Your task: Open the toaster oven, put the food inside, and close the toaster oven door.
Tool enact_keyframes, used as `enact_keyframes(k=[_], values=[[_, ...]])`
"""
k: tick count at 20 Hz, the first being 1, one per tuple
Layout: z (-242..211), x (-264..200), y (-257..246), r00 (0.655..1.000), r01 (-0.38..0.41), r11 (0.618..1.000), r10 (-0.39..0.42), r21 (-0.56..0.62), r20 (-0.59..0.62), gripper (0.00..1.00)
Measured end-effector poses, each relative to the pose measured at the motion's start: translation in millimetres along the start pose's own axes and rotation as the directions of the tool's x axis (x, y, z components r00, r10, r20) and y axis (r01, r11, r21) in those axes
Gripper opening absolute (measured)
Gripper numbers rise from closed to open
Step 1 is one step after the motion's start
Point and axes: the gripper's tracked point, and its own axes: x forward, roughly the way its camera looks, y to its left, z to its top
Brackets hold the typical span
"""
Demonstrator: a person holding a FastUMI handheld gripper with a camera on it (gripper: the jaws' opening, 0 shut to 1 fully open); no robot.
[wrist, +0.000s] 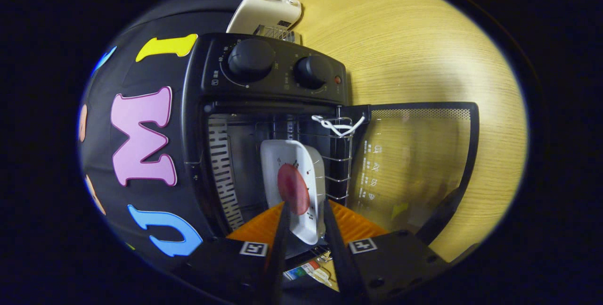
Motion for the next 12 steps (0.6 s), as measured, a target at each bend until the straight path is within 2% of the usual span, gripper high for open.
enact_keyframes(k=[3,4,6,8,9,12], values=[[-8,-19,4,0.999,-0.013,1.000,0.012,-0.019,-0.053,0.86],[-16,-24,9,0.996,-0.043,0.999,0.042,-0.011,-0.084,0.99],[-30,-44,18,0.980,-0.103,0.994,0.098,-0.021,-0.172,0.98],[-30,-61,13,0.975,-0.139,0.977,0.107,-0.161,-0.193,0.98],[-30,-72,10,0.975,-0.156,0.950,0.104,-0.271,-0.195,0.98],[-26,-93,-13,0.980,-0.158,0.821,0.061,-0.548,-0.191,0.98]])
